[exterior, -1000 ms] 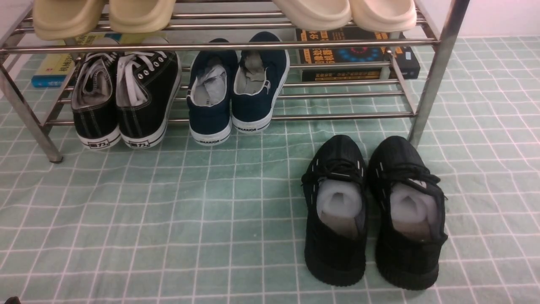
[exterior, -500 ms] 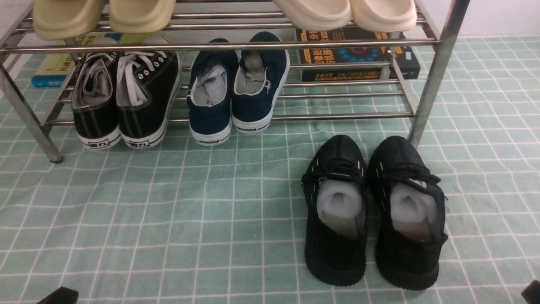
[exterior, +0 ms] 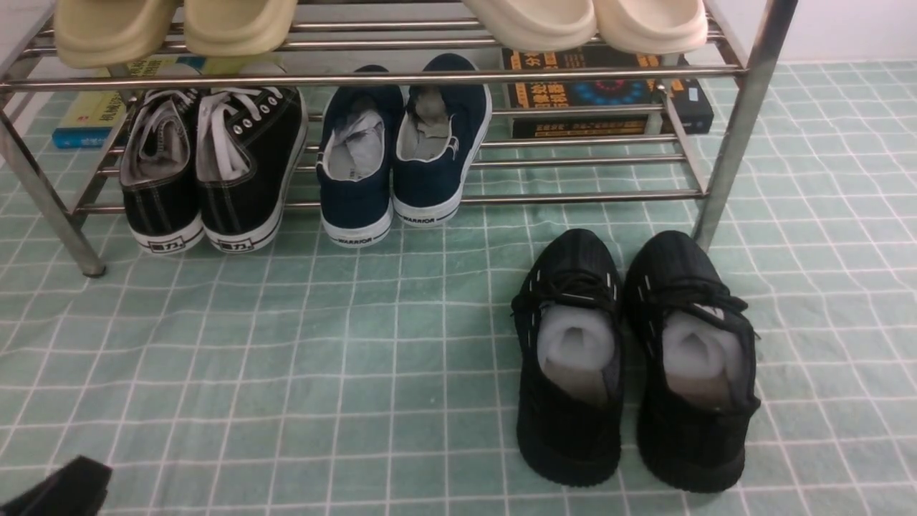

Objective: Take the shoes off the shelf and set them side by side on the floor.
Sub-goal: 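Grasp a shoe standing on the lower shelf of the shoe rack with the left gripper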

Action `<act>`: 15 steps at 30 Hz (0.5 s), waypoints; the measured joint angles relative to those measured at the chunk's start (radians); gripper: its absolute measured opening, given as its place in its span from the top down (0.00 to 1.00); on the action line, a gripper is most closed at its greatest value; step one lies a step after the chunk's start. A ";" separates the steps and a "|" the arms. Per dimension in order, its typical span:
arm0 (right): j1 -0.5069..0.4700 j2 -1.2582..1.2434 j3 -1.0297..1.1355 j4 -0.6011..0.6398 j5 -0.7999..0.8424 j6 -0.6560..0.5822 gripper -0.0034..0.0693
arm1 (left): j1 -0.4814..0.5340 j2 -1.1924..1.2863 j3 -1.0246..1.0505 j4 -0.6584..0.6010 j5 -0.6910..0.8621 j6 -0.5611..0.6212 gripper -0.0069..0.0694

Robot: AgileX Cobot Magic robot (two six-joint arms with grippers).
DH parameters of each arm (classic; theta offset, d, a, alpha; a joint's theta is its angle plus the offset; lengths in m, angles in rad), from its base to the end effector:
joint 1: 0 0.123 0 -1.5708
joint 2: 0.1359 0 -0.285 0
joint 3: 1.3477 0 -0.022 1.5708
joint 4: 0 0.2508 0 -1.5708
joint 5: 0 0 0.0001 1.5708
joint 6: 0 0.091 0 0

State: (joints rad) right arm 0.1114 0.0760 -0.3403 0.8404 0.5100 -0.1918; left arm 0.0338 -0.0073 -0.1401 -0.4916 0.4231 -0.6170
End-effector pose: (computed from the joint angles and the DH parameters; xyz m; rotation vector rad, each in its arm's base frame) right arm 0.0301 0.0367 0.2894 0.0812 1.6366 0.8284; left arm 0.0451 -0.0162 0.2264 -0.8132 1.6091 -0.9240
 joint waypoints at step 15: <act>0.000 0.745 -0.428 -0.275 0.708 -0.070 0.95 | 0.000 0.738 -0.539 0.269 0.559 0.309 0.91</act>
State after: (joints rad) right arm 0.1114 0.8214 -0.7687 0.5657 1.2178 -0.2616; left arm 0.0338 0.7309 -0.6788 -0.2224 0.9820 -0.3079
